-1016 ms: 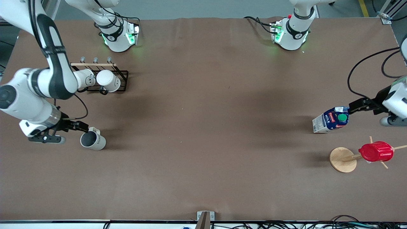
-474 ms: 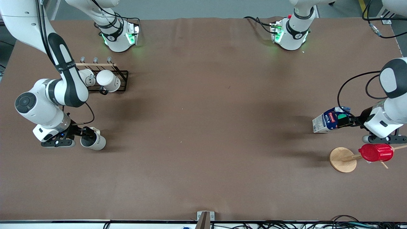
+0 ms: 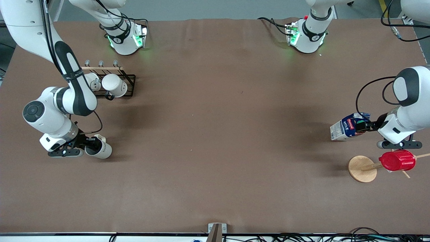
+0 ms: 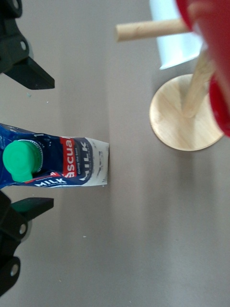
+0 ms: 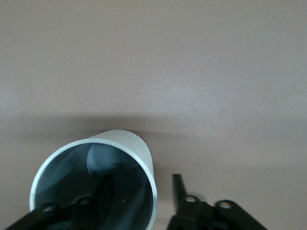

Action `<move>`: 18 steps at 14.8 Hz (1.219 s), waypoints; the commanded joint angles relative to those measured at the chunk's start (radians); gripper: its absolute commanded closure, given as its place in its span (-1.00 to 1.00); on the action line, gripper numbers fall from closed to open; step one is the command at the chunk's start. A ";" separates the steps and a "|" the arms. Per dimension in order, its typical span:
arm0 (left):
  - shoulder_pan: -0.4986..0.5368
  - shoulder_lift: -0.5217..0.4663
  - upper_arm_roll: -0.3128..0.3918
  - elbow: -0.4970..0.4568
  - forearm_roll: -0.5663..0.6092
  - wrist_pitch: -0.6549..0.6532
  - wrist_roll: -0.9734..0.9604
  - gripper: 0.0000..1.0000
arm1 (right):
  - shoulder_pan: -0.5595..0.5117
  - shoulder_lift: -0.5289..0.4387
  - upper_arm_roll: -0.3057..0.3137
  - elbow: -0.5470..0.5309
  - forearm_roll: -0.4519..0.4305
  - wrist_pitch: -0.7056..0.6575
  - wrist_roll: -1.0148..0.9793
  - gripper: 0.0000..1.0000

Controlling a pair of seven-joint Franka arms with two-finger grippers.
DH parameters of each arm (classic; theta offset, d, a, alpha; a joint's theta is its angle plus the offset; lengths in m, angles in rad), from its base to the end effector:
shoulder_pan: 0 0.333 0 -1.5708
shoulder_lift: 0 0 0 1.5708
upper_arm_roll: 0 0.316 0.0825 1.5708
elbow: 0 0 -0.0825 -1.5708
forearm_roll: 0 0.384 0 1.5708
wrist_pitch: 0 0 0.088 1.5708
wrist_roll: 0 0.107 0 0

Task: Place cup and milk on table
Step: 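Carry the white mug toward the table center with the right gripper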

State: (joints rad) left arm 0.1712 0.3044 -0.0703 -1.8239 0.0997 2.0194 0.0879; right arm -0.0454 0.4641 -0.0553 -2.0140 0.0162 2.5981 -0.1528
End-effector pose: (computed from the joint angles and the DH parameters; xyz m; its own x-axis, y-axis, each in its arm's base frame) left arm 0.6149 0.0707 0.3612 0.9930 -0.0297 -0.1140 -0.0361 -0.9979 -0.0537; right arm 0.6139 -0.0613 0.2316 0.9920 0.0477 0.1169 0.0441 -0.9985 0.0329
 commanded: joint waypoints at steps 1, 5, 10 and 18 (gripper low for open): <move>0.002 -0.031 -0.005 -0.044 0.023 0.018 -0.022 -0.98 | -0.011 -0.010 0.008 -0.015 -0.004 0.011 -0.001 1.00; -0.006 -0.033 -0.011 -0.046 0.023 0.016 -0.074 -0.98 | 0.004 -0.037 0.012 0.018 0.001 -0.106 0.051 1.00; 0.001 -0.034 -0.011 -0.067 0.025 0.016 -0.074 -0.98 | 0.179 -0.085 0.050 0.184 0.001 -0.420 0.434 1.00; 0.001 -0.044 -0.011 -0.089 0.025 0.016 -0.074 -0.85 | 0.565 0.063 0.130 0.398 -0.013 -0.421 1.065 1.00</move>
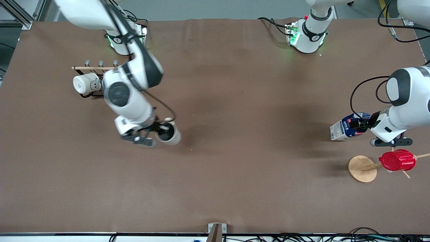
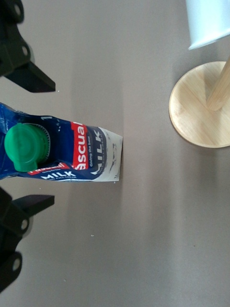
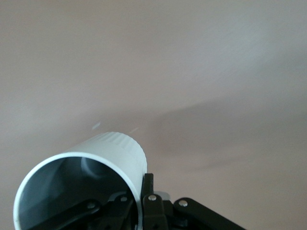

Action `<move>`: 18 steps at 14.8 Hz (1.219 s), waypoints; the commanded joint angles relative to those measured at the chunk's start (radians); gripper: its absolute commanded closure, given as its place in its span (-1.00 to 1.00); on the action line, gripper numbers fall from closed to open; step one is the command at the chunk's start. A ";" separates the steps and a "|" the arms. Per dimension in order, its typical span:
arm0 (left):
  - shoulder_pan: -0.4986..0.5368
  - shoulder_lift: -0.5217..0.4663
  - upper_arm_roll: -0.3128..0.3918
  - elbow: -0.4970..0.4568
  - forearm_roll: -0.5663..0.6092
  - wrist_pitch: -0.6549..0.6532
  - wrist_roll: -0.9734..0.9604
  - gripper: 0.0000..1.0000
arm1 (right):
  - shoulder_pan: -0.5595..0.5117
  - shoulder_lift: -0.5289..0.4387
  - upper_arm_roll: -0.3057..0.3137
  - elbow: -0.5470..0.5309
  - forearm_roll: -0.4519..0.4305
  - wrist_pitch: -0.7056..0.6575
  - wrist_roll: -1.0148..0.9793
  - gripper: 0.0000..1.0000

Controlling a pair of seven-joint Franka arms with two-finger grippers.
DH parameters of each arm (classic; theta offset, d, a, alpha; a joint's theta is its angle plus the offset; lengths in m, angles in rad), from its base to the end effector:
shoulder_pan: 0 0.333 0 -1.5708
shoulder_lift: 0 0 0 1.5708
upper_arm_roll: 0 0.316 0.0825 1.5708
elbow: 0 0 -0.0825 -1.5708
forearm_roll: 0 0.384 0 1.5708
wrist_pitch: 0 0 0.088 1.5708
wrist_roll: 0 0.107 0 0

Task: Place cup and milk on table
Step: 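Carry the white mug toward the table center with the right gripper, then set the mug down and retract the right gripper while the left gripper carries the milk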

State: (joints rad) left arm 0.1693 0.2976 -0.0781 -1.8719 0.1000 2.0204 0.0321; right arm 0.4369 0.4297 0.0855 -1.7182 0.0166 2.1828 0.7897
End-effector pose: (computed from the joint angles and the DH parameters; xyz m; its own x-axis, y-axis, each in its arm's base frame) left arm 0.6032 0.0633 0.3444 0.9885 0.0147 -0.1503 0.0065 -0.9985 -0.0549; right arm 0.5788 0.3276 0.3426 0.9597 -0.2808 -0.0099 -0.2809 -0.9578 -0.0603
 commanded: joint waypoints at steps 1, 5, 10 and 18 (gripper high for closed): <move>0.003 -0.037 -0.003 -0.041 0.024 0.015 -0.018 -0.84 | 0.114 0.134 -0.010 0.136 -0.027 -0.005 0.172 1.00; 0.001 -0.037 -0.003 -0.039 0.024 0.015 -0.018 -0.30 | 0.215 0.219 -0.009 0.170 -0.075 0.012 0.286 0.99; -0.002 -0.055 -0.005 -0.033 0.024 0.005 -0.015 0.74 | 0.258 0.236 -0.009 0.167 -0.096 0.054 0.312 0.97; -0.005 -0.103 -0.113 0.077 0.023 -0.164 -0.072 0.80 | 0.247 0.233 -0.009 0.164 -0.098 0.055 0.313 -0.62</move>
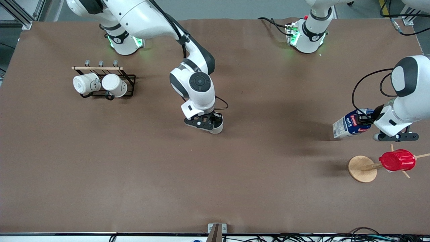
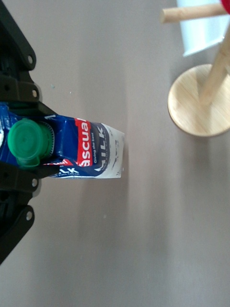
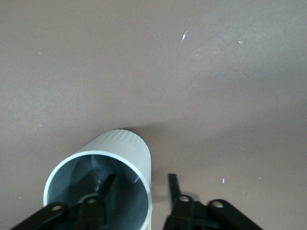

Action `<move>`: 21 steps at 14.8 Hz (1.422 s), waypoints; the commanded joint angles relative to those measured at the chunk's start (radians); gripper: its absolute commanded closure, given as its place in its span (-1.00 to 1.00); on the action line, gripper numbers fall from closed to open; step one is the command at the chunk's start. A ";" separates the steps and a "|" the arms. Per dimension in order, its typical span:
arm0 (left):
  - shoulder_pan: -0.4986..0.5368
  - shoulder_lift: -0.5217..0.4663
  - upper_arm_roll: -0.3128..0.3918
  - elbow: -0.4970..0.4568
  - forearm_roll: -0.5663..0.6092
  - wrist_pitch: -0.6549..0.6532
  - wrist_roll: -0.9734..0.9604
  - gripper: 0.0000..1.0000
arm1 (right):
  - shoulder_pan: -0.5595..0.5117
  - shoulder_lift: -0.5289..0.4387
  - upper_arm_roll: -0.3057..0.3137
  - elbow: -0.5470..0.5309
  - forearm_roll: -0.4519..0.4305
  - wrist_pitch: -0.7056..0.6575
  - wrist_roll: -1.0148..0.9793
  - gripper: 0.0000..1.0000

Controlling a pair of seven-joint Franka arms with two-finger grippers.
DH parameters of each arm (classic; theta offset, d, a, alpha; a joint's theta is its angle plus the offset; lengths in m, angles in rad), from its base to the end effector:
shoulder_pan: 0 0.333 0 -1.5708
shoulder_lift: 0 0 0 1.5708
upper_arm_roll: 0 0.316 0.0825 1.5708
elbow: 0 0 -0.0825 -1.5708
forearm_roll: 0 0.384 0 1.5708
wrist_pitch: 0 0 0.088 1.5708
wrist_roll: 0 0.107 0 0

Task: Place cup and milk on table
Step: 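Set the mug down and retract the right gripper while the left gripper carries the milk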

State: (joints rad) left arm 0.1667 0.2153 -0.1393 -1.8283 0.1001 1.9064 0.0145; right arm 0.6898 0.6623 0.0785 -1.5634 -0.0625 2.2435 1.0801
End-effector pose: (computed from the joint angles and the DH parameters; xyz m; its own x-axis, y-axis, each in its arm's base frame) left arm 0.5995 0.0277 0.4059 0.9905 -0.0211 -0.1360 -0.0292 -0.9979 -0.0575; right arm 0.5132 0.4822 0.2587 0.9581 -0.2864 0.0107 -0.2862 -0.9580 -0.0171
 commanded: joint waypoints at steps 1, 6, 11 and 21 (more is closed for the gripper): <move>-0.003 -0.027 -0.093 0.040 0.021 -0.058 -0.095 0.80 | -0.012 -0.009 -0.002 0.012 -0.019 -0.012 0.015 -0.79; -0.004 -0.017 -0.328 0.047 0.006 -0.050 -0.310 0.80 | -0.122 -0.198 -0.012 0.013 -0.023 -0.224 -0.037 -1.00; -0.024 0.038 -0.502 0.050 0.007 0.002 -0.503 0.80 | -0.430 -0.444 -0.002 0.009 -0.050 -0.496 -0.406 -1.00; -0.285 0.285 -0.516 0.228 0.062 0.005 -0.824 0.85 | -0.642 -0.705 -0.129 0.023 -0.014 -0.766 -1.003 -1.00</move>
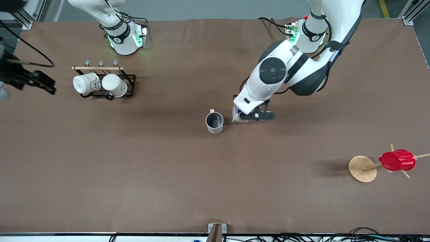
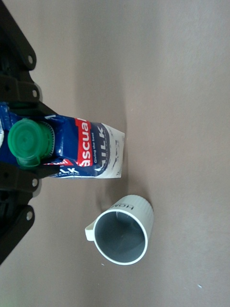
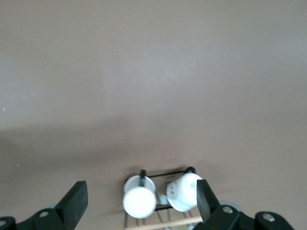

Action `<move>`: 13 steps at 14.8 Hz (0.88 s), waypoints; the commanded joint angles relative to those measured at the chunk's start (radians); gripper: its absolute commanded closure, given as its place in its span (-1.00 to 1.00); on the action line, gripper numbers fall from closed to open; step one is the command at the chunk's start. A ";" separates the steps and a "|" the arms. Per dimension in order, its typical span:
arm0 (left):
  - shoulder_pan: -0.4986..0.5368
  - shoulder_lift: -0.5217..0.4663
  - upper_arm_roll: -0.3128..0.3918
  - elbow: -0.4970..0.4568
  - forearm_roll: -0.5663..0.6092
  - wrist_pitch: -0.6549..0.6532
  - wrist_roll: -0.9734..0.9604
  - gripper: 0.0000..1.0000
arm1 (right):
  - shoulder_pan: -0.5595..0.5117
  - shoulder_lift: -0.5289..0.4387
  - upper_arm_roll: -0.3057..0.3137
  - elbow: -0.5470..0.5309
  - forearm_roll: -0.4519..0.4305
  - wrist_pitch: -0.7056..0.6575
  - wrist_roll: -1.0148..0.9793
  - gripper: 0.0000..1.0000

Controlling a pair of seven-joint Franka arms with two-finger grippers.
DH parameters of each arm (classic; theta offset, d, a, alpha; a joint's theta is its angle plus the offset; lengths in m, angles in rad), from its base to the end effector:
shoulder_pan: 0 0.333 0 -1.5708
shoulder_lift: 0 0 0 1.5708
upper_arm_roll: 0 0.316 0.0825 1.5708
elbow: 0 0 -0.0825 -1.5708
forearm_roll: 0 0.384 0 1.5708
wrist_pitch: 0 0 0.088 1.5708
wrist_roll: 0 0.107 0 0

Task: Place cup and milk on table
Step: 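Lower the milk carton beside the white mug with the left gripper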

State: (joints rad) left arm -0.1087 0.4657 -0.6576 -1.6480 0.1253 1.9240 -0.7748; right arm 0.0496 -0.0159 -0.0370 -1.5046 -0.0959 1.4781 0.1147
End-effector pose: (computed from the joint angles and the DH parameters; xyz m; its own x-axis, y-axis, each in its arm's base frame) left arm 0.5079 -0.4085 0.3818 0.9839 -0.0061 -0.1786 0.0038 -0.9985 0.0553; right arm 0.5403 -0.0044 0.6566 0.9939 -0.1102 0.0007 -0.1098 -0.9894 0.0954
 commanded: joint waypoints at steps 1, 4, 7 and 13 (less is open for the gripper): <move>-0.022 0.048 0.003 0.051 0.054 -0.013 -0.044 0.84 | -0.008 -0.029 -0.017 -0.035 0.056 -0.004 -0.040 -1.00; -0.034 0.096 0.004 0.094 0.085 -0.014 -0.073 0.84 | -0.033 -0.027 -0.021 -0.035 0.067 -0.004 -0.040 -1.00; -0.055 0.119 0.016 0.129 0.140 -0.014 -0.116 0.84 | -0.033 -0.030 -0.020 -0.035 0.068 -0.007 -0.030 -1.00; -0.088 0.174 0.018 0.195 0.201 -0.014 -0.113 0.83 | -0.031 -0.027 -0.020 -0.029 0.088 -0.005 -0.026 -1.00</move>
State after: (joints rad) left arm -0.1730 0.6144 -0.6473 -1.4971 0.3012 1.9240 -0.8709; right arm 0.0321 -0.0267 -0.0629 -1.5188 -0.0280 1.4685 0.0874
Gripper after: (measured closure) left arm 0.595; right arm 0.000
